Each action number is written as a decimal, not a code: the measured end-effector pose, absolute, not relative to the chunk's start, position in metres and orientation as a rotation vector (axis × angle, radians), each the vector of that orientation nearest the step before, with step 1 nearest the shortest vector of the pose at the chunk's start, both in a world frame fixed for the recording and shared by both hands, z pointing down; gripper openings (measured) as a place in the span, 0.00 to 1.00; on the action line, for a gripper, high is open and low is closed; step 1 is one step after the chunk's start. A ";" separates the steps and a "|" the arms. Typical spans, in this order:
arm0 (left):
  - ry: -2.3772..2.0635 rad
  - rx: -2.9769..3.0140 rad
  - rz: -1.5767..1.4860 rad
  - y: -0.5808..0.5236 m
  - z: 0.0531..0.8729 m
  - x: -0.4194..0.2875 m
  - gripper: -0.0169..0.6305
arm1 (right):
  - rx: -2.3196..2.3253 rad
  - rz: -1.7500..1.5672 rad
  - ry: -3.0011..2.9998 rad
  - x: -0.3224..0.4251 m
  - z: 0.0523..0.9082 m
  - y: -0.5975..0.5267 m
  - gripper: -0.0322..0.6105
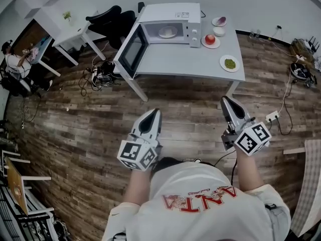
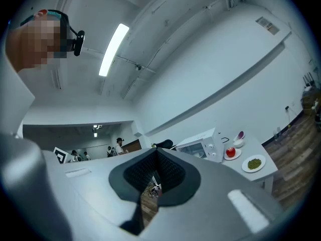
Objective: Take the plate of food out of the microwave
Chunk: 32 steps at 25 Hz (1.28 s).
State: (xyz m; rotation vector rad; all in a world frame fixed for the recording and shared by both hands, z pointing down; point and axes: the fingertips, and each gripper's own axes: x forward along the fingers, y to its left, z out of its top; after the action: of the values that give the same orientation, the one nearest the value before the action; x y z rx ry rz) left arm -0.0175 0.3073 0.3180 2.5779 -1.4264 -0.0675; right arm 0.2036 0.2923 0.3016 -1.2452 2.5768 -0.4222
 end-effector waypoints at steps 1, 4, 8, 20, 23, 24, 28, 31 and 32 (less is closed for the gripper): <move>-1.427 2.580 -0.060 0.306 0.318 -0.012 0.04 | -1.239 -0.440 2.574 0.208 0.305 0.291 0.05; -1.428 2.593 -0.030 0.304 0.318 -0.002 0.04 | -1.216 -0.497 2.555 0.216 0.317 0.286 0.05; -1.429 2.587 -0.013 0.289 0.323 -0.002 0.04 | -1.203 -0.554 2.531 0.218 0.327 0.275 0.05; -1.356 2.650 0.002 0.185 0.335 -0.016 0.04 | -1.338 -0.580 2.528 0.199 0.333 0.187 0.05; -1.343 2.653 -0.011 0.157 0.333 -0.034 0.04 | -1.339 -0.592 2.531 0.176 0.332 0.157 0.05; -1.344 2.650 -0.015 0.148 0.332 -0.042 0.04 | -1.337 -0.591 2.538 0.167 0.331 0.148 0.05; -1.322 2.647 -0.008 0.118 0.336 -0.068 0.04 | -1.340 -0.600 2.554 0.136 0.330 0.116 0.05; -1.274 2.645 -0.009 0.103 0.341 -0.083 0.04 | -1.355 -0.622 2.549 0.115 0.332 0.097 0.05; -1.263 2.641 -0.021 0.098 0.342 -0.088 0.04 | -1.359 -0.627 2.548 0.109 0.332 0.091 0.05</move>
State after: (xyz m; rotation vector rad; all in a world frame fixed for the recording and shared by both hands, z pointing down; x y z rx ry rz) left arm -0.0877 0.0982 0.3421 2.6405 -1.2626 -0.0206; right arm 0.1089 0.0912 0.3320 -1.3591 2.5475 -0.6267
